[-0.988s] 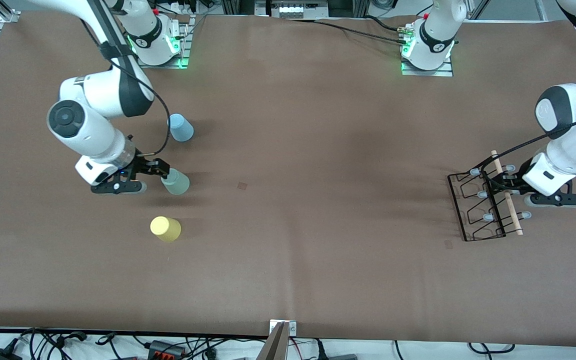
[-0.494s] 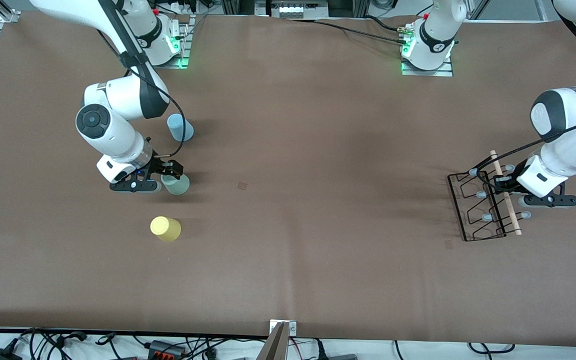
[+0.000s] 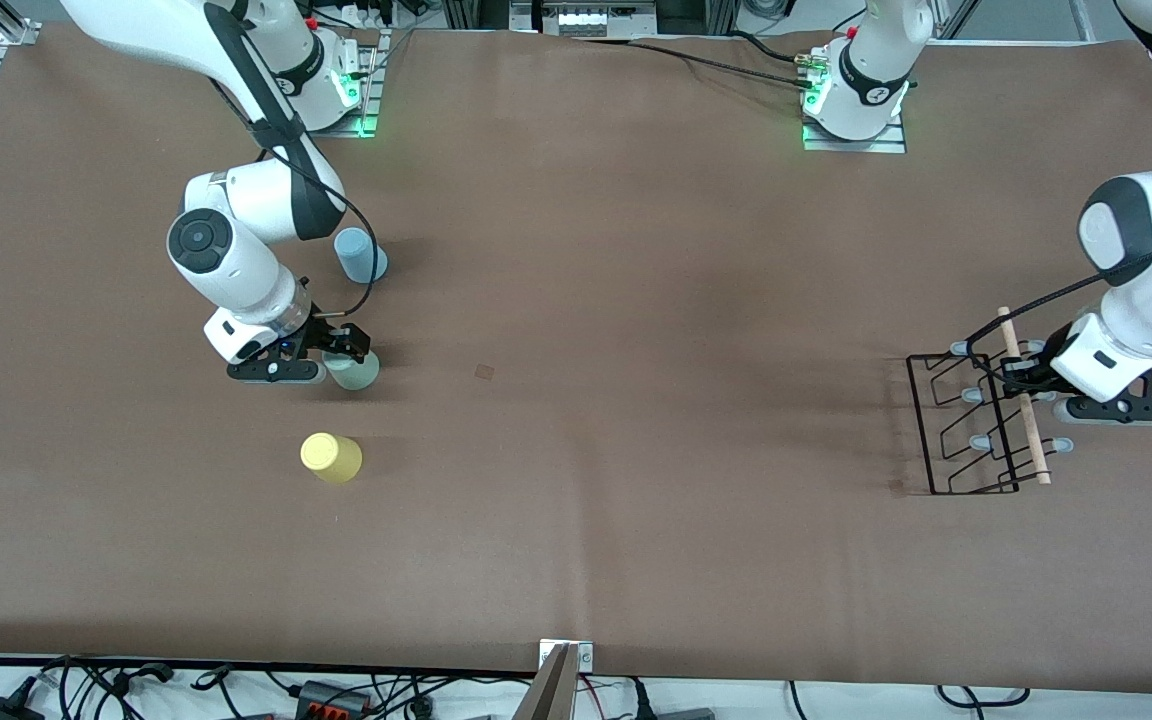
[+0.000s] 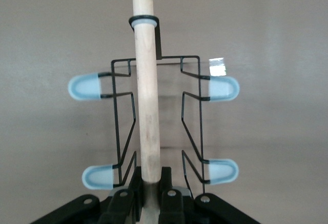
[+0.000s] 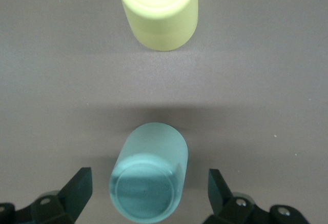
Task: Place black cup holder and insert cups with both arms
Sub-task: 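Carry the wire holder with the left gripper to the table middle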
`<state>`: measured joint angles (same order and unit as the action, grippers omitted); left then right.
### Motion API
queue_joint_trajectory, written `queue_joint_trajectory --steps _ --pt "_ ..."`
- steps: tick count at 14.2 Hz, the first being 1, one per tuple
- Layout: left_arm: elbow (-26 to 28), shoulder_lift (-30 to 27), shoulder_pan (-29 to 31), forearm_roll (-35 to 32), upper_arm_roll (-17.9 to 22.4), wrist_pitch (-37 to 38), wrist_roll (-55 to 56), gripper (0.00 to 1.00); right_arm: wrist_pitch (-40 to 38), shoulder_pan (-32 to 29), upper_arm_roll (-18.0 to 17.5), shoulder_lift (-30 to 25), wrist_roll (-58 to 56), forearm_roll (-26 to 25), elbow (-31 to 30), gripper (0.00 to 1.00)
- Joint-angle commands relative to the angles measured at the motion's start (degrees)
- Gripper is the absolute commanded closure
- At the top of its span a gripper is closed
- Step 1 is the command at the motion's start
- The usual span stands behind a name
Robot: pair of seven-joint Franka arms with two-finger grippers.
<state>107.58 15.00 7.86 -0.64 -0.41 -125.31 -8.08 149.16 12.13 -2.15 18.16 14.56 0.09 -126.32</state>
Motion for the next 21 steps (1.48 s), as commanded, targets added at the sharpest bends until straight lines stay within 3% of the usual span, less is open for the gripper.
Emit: queue_joint_trajectory --steps 1,4,9,11,13,17,18,21 --pt "-8.2 -0.5 -1.3 -1.3 -3.9 10.1 1.0 0.99 5.6 0.3 0.0 -0.1 0.6 0.0 -4.2 0.0" --pt "-9.7 -0.7 -1.4 -1.2 -11.3 12.5 4.8 0.99 5.7 0.4 0.0 -0.1 0.6 0.0 -4.5 0.0" --pt "-9.5 -0.3 -1.7 -1.3 -23.8 12.5 25.4 0.99 5.9 0.6 0.0 -0.1 0.7 0.0 -4.5 0.0" --pt "-9.4 0.6 -4.1 -1.4 -26.2 12.0 30.0 0.99 5.9 0.5 0.0 0.0 0.7 0.0 -4.4 0.0" --pt "-9.3 1.3 -9.2 -1.6 -26.1 11.9 34.2 0.99 6.0 0.6 0.0 0.3 0.7 0.0 -4.1 0.16" --pt "-9.5 4.2 -17.9 -4.1 -26.0 11.5 42.6 0.99 5.5 0.3 -0.1 0.5 0.4 0.1 -3.7 0.79" --pt "-9.5 4.9 -19.4 -7.3 -26.1 10.9 45.2 0.98 5.5 0.4 -0.1 0.4 -0.1 0.1 -3.7 0.89" --pt "-9.5 7.1 -23.8 -10.2 -26.1 8.5 53.2 0.98 5.3 0.3 -0.1 0.0 -0.9 -0.2 -3.7 0.94"
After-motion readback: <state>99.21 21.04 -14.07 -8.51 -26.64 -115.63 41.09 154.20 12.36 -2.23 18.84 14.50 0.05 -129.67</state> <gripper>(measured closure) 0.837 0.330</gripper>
